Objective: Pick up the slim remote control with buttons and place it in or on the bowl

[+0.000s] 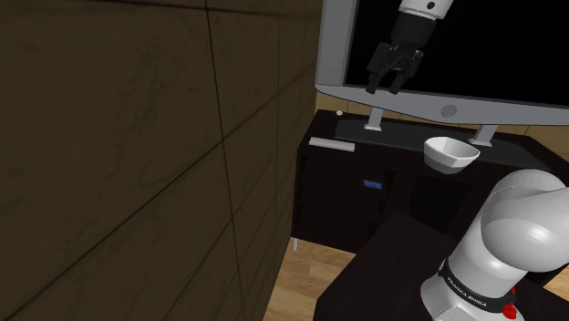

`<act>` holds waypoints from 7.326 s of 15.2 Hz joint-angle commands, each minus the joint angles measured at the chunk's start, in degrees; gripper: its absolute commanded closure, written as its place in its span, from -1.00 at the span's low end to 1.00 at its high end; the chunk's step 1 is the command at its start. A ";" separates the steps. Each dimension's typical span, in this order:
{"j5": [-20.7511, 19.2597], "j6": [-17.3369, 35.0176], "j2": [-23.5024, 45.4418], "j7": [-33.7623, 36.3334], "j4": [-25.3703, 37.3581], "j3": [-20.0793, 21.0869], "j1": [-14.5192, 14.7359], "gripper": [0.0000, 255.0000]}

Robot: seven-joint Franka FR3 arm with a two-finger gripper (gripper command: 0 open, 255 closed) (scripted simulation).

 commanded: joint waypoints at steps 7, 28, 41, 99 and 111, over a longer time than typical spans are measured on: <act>-3.36 7.30 7.25 -9.56 -1.89 -5.74 0.34 -1.00; 1.55 27.45 50.12 -44.89 14.22 -21.48 2.32 -1.00; 10.04 29.11 77.56 -60.17 36.35 -18.68 -4.69 -1.00; 6.90 13.82 68.31 -60.30 42.52 -24.18 -2.20 1.00; -0.06 19.88 52.56 -69.08 22.49 -30.00 -5.55 1.00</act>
